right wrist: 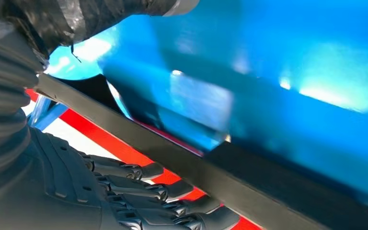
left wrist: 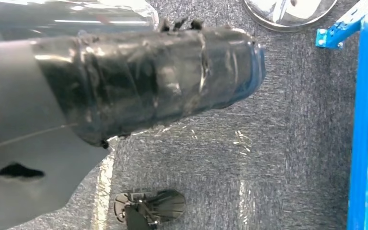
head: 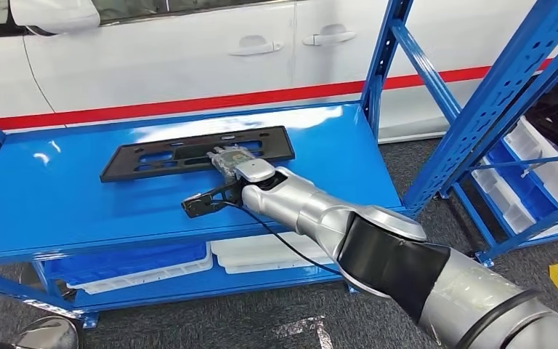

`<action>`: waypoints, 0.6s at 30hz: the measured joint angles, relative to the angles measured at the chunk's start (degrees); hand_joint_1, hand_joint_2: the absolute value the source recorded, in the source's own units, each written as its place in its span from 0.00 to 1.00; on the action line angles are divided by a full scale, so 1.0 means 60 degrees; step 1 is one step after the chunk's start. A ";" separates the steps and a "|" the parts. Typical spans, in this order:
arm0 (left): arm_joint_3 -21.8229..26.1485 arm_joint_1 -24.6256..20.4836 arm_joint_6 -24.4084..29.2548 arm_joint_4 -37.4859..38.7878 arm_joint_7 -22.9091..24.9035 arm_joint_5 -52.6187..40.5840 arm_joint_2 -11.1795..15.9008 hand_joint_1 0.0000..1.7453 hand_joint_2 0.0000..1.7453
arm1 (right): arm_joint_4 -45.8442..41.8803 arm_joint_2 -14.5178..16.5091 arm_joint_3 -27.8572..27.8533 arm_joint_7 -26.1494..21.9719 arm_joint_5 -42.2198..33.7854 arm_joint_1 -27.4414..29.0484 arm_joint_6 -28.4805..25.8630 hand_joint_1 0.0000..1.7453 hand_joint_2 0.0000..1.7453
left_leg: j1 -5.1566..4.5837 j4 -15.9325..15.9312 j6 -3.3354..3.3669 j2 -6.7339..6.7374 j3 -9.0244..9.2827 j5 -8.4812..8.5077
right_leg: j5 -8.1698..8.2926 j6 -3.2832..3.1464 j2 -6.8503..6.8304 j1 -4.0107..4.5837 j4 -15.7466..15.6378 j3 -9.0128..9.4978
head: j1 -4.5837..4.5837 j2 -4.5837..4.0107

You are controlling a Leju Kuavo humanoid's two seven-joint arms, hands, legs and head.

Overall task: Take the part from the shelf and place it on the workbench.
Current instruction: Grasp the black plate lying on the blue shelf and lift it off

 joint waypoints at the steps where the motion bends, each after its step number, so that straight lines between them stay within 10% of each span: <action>1: -0.0001 0.0002 -0.0001 0.0000 -0.0002 -0.0006 -0.0007 0.00 0.00 | 0.0027 0.0004 -0.0006 0.0001 0.0036 0.0013 -0.0073 0.00 1.00 | 0.0017 -0.0055 0.0057 0.0014 0.0027 0.0031 | -0.0020 0.0054 0.0000 -0.0006 0.0015 -0.0009 | 0.0003 0.0000; 7: -0.0059 -0.0019 -0.0017 0.0000 -0.0014 -0.0047 -0.0096 0.00 0.00 | 0.0191 0.0006 -0.0137 0.0051 0.0346 0.0117 -0.0430 0.00 1.00 | 0.0079 -0.0190 0.0314 0.0050 0.0116 0.0079 | -0.1114 0.0150 0.0006 0.0030 0.2546 -0.1272 | 0.0021 0.0000; 10: -0.0084 -0.0018 -0.0018 0.0000 -0.0014 -0.0062 -0.0142 0.00 0.00 | 0.0264 0.0006 -0.0155 0.0073 0.0414 0.0162 -0.0433 0.00 1.00 | 0.0101 -0.0032 0.0262 0.0009 0.0116 -0.0048 | -0.0343 0.0176 -0.0009 -0.0033 0.1641 -0.0959 | 0.0022 0.0000; 14: -0.0120 -0.0034 -0.0026 0.0000 -0.0016 -0.0071 -0.0163 0.00 0.00 | 0.0340 0.0059 -0.0190 0.0145 0.0645 0.0126 -0.0416 0.89 1.00 | 0.0040 0.0246 0.0068 -0.0013 0.0022 -0.0242 | -0.0007 0.0075 0.0016 -0.0014 0.0356 -0.0345 | 0.0015 0.0001; 18: -0.0145 -0.0027 -0.0033 0.0000 -0.0056 -0.0067 -0.0208 0.00 0.00 | 0.0406 0.0104 -0.0219 0.0170 0.0800 0.0099 -0.0294 1.00 1.00 | 0.0061 0.0602 -0.0073 0.0013 -0.0120 -0.0526 | 0.0017 -0.0107 0.0049 -0.0087 0.0304 -0.0323 | 0.0011 0.0001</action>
